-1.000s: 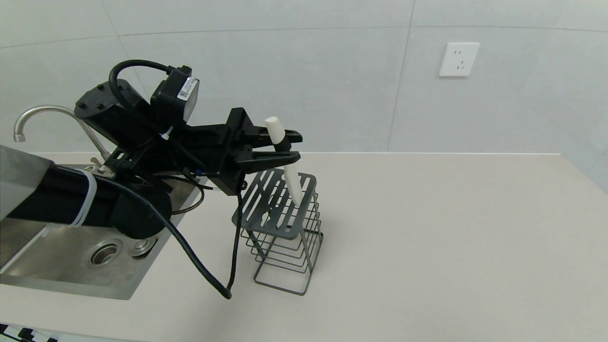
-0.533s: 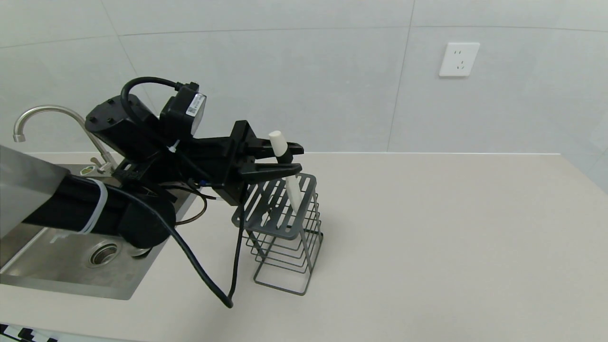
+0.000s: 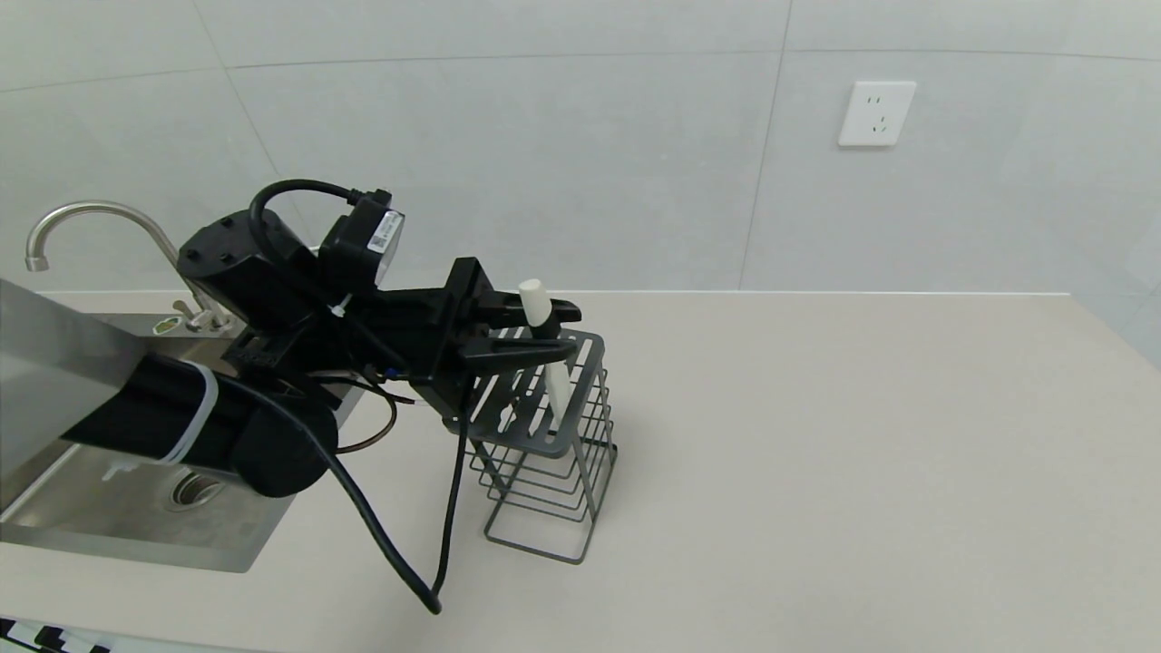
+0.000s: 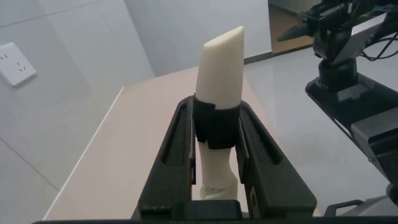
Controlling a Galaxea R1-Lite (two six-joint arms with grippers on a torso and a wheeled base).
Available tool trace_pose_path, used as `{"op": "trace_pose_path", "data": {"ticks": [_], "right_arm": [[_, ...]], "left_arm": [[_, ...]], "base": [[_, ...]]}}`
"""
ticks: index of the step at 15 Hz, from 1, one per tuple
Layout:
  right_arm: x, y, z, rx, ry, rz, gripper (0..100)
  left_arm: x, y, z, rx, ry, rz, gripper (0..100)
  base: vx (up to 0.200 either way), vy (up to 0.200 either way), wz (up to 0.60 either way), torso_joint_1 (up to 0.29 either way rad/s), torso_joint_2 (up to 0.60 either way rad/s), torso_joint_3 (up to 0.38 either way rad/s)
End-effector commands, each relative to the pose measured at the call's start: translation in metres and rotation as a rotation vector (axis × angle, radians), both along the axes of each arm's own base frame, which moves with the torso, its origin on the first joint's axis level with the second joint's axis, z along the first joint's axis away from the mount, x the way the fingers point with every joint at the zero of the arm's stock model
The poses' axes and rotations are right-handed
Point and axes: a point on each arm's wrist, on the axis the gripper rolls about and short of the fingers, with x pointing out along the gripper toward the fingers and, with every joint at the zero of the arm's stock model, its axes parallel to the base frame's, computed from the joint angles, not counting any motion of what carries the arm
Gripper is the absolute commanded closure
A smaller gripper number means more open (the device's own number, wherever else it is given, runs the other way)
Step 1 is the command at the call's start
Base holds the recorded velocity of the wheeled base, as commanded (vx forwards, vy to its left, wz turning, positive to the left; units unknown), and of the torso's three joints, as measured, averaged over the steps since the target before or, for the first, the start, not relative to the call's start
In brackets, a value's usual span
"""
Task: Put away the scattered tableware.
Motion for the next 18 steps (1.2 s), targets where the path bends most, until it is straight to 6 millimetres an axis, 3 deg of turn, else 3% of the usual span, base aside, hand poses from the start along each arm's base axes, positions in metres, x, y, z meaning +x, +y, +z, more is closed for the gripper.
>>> {"op": "trace_pose_path", "data": {"ticks": [1, 6, 18], "right_arm": [[0.0, 0.0, 0.0, 0.0, 0.001, 0.0, 100], [0.0, 0.0, 0.0, 0.0, 0.001, 0.0, 100], [0.0, 0.0, 0.0, 0.0, 0.0, 0.0, 100]], "left_arm": [[0.003, -0.001, -0.006, 0.004, 0.014, 0.001, 100], [0.012, -0.004, -0.022, 0.0, -0.001, 0.001, 100], [0.012, -0.004, -0.037, 0.013, 0.04, 0.001, 100]], "base": [[0.0, 0.0, 0.0, 0.0, 0.0, 0.0], [0.0, 0.0, 0.0, 0.0, 0.0, 0.0], [0.0, 0.0, 0.0, 0.0, 0.0, 0.0]]}}
